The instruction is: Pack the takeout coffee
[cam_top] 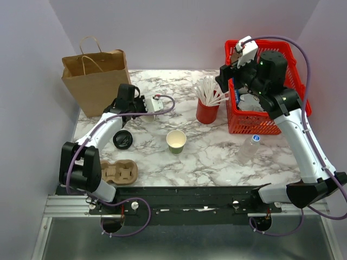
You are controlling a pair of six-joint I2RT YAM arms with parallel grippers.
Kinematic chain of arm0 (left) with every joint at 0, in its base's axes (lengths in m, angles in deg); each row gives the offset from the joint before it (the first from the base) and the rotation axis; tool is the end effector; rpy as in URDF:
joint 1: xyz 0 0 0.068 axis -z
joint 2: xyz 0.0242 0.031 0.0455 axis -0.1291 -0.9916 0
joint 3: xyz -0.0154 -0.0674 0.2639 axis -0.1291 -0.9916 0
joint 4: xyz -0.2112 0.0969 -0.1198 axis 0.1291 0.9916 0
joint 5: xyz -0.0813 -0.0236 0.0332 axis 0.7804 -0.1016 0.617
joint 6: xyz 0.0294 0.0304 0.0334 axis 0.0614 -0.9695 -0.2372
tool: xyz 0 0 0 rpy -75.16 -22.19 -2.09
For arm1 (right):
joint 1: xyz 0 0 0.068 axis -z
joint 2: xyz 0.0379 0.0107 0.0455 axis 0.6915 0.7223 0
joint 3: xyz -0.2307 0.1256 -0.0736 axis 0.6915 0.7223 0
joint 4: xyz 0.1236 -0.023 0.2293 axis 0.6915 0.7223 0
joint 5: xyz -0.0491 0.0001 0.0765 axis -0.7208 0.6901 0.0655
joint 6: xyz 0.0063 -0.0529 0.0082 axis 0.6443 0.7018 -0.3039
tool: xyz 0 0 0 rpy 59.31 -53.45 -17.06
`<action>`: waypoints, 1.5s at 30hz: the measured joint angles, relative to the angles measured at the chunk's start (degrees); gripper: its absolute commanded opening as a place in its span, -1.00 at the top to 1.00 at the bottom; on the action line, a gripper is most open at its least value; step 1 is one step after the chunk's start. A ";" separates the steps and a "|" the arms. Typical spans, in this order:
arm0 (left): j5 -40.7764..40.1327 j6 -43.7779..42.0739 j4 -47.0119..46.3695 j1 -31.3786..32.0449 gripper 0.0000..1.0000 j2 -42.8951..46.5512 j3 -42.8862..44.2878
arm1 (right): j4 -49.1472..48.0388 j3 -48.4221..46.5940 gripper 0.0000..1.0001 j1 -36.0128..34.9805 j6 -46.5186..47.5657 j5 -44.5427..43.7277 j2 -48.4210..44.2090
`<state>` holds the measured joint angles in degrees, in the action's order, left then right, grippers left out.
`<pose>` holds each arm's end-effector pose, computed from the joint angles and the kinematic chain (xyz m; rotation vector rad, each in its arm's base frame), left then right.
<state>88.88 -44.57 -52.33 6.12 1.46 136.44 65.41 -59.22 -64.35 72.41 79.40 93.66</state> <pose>0.3209 -0.0877 0.2454 1.4868 1.7082 0.1106 0.2655 0.1047 0.4751 -0.5781 1.7178 0.2317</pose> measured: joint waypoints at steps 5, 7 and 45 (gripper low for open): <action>-2.25 8.04 8.02 -0.57 1.00 2.29 8.33 | -0.35 0.96 -1.00 0.00 -0.02 0.02 0.00; -3.23 11.23 12.83 -0.90 1.00 3.76 11.26 | -0.35 1.14 -1.00 0.00 -0.07 0.02 0.00; -11.30 25.29 62.25 -41.77 1.00 -3.50 28.20 | 2.38 2.29 -1.00 0.00 -9.75 10.10 2.29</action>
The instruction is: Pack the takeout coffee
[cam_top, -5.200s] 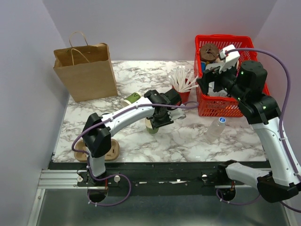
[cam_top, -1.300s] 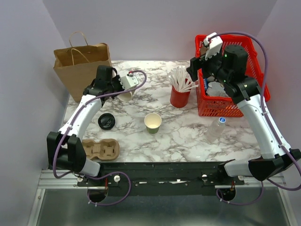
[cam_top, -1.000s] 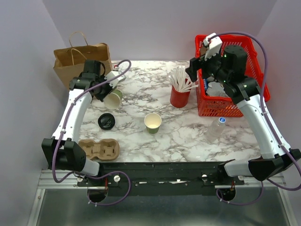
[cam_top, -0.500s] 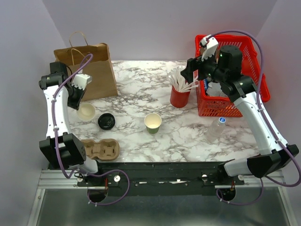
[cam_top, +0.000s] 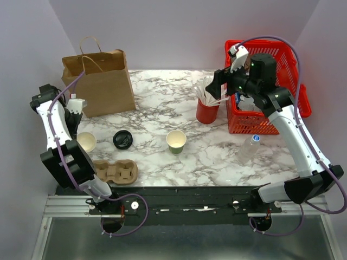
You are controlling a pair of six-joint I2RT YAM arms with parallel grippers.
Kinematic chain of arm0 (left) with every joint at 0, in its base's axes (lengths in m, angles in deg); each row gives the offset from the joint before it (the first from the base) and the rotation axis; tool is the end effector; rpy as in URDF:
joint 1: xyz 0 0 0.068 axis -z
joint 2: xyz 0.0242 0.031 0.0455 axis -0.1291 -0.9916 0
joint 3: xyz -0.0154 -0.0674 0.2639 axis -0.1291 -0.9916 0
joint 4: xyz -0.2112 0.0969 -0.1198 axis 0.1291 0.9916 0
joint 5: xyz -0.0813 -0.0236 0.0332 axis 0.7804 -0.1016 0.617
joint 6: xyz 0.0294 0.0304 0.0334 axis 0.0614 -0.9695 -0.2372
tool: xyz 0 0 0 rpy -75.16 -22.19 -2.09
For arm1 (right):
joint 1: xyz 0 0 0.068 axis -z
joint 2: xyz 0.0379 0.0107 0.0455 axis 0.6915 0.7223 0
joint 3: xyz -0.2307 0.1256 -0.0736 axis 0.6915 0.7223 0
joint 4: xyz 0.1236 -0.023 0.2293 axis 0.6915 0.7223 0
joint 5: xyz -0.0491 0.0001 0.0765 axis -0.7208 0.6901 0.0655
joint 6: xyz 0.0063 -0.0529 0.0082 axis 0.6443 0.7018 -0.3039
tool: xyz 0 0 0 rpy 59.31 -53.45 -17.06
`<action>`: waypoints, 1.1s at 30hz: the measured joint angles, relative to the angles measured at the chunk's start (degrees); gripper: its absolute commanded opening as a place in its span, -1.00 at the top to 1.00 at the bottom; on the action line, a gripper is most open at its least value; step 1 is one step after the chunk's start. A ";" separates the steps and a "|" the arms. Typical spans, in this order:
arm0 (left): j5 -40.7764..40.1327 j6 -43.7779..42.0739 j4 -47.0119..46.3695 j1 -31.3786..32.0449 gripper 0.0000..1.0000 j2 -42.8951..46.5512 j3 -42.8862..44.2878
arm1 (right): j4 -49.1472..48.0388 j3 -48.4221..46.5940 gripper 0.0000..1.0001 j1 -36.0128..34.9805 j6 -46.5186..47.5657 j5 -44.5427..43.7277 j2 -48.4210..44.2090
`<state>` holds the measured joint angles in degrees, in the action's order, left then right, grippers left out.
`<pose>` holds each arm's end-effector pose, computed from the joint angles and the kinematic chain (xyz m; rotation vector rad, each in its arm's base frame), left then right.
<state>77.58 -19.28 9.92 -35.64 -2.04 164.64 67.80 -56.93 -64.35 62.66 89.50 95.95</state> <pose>0.2579 0.1348 0.3179 0.2071 2.9273 0.0355 0.2772 0.1156 0.4472 -0.5664 1.8632 0.5149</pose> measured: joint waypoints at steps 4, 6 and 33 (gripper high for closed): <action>0.00 0.37 -0.02 -3.65 1.00 -2.32 -0.55 | 0.00 0.02 -1.00 0.00 -0.35 0.61 0.74; -0.02 0.37 0.00 -4.52 1.00 -3.30 -0.87 | 0.02 0.02 -1.00 0.02 -0.37 0.74 1.27; -0.96 0.74 0.13 -5.46 0.19 -7.13 12.00 | -0.02 0.04 -1.00 0.04 -0.39 0.90 2.10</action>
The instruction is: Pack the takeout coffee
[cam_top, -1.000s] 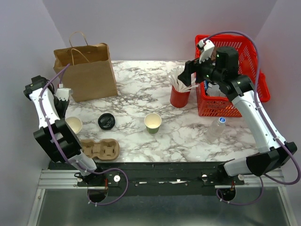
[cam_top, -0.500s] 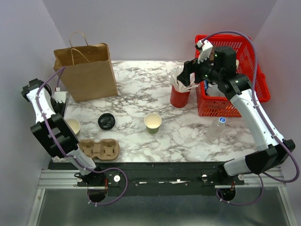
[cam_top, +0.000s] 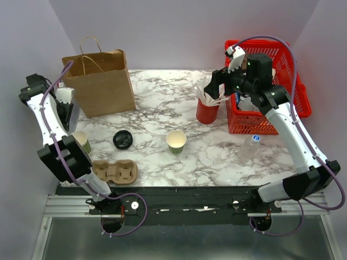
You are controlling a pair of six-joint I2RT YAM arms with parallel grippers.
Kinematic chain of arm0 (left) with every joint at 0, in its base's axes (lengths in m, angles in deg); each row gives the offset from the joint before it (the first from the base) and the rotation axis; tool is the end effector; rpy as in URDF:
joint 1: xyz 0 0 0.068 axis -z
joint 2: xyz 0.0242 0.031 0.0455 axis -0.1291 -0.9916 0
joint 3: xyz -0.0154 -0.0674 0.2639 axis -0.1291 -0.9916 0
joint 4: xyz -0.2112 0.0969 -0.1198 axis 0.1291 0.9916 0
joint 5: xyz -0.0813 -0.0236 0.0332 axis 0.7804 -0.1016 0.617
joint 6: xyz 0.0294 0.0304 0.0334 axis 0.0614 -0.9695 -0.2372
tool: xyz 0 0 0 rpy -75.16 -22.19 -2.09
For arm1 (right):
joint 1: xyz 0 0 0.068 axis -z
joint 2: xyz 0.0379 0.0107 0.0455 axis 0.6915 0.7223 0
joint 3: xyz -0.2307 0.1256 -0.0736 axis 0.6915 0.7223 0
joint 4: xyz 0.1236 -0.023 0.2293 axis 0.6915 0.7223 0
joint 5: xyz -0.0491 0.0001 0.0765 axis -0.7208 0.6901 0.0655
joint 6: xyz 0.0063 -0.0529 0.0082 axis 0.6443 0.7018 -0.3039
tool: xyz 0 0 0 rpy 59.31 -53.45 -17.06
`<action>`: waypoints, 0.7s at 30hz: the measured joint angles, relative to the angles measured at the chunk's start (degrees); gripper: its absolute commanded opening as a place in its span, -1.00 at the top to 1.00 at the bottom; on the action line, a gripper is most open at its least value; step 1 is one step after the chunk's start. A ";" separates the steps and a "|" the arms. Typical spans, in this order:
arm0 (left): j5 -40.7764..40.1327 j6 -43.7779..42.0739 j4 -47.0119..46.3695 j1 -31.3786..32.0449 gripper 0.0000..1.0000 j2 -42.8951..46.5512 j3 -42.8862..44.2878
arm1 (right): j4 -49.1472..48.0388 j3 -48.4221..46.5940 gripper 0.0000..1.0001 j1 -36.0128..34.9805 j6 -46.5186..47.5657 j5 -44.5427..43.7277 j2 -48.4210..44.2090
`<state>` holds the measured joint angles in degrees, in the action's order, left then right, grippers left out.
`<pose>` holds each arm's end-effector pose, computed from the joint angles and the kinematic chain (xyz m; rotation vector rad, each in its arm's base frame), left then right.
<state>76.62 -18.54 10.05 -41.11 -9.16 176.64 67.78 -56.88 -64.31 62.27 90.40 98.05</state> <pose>0.2740 0.1795 0.3385 0.0493 2.8737 0.1352 0.2883 0.1201 0.4365 -0.5725 1.9006 0.5351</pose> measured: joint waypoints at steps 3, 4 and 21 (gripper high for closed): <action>1.07 -0.04 -0.50 4.68 0.19 2.62 -0.74 | 0.00 0.00 -1.00 0.00 0.00 0.00 0.00; 1.75 -0.04 -1.11 7.56 0.18 4.37 -2.23 | -0.09 0.11 -1.00 0.00 0.00 0.00 0.00; 4.24 18.43 -22.91 47.10 0.12 12.83 -26.01 | -0.37 6.95 -1.00 0.02 2.67 0.22 -3.50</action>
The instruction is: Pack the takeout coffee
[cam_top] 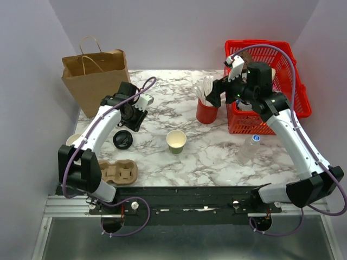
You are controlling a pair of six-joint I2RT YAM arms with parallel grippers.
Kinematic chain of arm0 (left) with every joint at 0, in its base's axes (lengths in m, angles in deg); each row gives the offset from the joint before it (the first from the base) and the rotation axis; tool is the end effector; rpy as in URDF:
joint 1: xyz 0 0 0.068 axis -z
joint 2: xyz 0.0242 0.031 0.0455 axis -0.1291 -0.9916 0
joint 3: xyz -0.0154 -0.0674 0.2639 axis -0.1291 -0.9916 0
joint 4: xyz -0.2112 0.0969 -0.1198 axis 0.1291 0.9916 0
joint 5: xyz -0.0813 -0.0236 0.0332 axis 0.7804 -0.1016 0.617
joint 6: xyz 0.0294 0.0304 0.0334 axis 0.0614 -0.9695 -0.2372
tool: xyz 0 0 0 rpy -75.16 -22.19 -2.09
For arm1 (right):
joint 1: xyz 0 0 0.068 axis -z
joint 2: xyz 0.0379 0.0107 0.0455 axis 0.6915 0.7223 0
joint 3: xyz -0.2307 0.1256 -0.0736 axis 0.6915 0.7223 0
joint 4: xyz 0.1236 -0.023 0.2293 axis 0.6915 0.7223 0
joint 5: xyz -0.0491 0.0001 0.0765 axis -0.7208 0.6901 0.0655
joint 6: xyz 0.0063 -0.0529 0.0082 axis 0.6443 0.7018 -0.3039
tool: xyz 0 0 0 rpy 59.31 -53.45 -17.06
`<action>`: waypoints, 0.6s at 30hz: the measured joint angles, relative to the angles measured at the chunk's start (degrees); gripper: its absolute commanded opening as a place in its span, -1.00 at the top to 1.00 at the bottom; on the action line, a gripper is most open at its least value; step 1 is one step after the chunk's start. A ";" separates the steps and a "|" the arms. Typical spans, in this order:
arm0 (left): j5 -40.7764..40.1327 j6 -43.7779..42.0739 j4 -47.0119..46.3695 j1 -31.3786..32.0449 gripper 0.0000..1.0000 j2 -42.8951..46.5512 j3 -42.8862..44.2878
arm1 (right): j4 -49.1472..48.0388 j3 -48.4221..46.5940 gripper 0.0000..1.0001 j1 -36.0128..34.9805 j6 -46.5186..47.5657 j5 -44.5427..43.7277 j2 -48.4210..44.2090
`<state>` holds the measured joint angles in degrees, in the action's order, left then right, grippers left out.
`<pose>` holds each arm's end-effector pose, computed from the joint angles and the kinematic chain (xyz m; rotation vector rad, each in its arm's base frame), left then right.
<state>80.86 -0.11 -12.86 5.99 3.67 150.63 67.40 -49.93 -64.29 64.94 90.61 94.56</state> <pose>0.2859 -0.0735 0.2894 0.7410 2.5879 -0.1805 0.2767 0.1158 0.4144 -0.6221 1.9362 0.5109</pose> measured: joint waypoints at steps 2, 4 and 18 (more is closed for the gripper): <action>-1.51 1.70 -0.98 0.98 0.13 -2.03 0.00 | -0.04 0.35 -1.00 -0.02 0.33 -0.02 -0.83; -2.89 3.41 -1.36 1.36 0.14 -4.76 0.35 | -0.15 0.74 -1.00 -0.02 0.68 -0.02 -1.64; -6.73 5.79 -3.02 1.33 0.31 -9.86 -3.26 | -0.11 2.82 -1.00 -0.02 1.05 0.26 -3.02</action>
<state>74.13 5.68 -15.87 7.33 -6.19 147.37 67.29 -47.11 -64.31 65.98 90.88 91.54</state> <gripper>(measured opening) 0.361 0.998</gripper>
